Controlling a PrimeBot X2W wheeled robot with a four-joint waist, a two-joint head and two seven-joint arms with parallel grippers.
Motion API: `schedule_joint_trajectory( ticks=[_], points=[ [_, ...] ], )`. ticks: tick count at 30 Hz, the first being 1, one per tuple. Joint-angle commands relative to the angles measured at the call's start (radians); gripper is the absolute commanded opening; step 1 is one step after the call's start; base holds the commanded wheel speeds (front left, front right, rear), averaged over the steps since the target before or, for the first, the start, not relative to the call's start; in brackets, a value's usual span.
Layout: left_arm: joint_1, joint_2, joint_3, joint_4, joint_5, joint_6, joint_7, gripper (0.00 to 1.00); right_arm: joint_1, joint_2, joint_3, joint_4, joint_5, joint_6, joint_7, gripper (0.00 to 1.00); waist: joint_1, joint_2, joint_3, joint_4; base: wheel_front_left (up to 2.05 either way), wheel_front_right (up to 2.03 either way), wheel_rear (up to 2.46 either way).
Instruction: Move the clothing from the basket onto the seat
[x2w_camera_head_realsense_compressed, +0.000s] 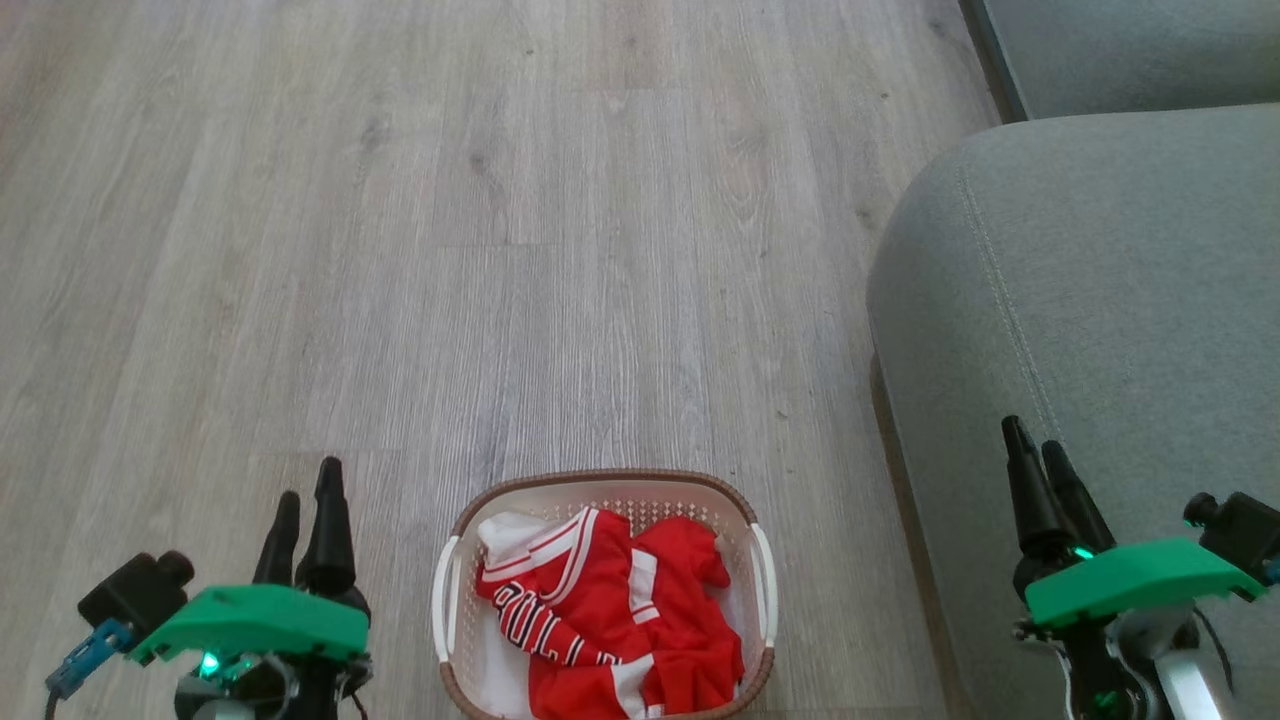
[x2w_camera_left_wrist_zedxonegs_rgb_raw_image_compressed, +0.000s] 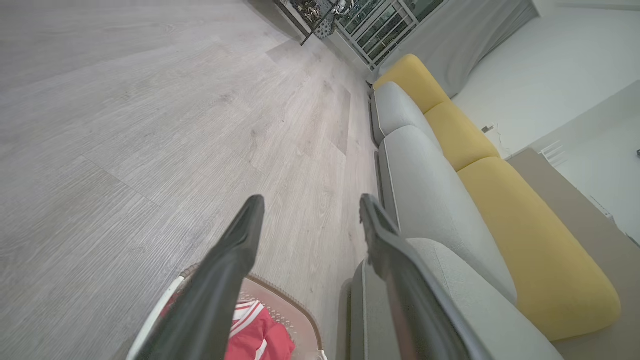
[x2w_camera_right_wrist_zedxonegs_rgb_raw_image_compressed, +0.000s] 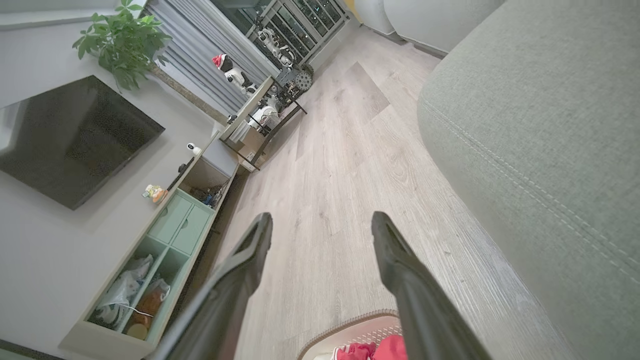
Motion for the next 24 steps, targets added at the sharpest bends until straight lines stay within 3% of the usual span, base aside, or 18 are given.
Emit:
schedule_joint_trajectory(
  ticks=[1,24],
  points=[
    [-0.026,0.015,0.008,-0.041,0.029,0.003,-0.014,1.00,-0.050,-0.025,0.015,-0.044,-0.029,0.000,-0.012,1.00,0.0000,-0.0001,0.000,0.001,0.00,0.00,0.00],
    [-0.013,0.017,-0.026,-0.093,0.317,0.045,-0.085,1.00,-0.061,-0.047,0.055,-0.074,-0.308,0.000,-0.083,1.00,0.0000,-0.0001,0.001,0.004,0.00,0.00,0.00]
  ],
)
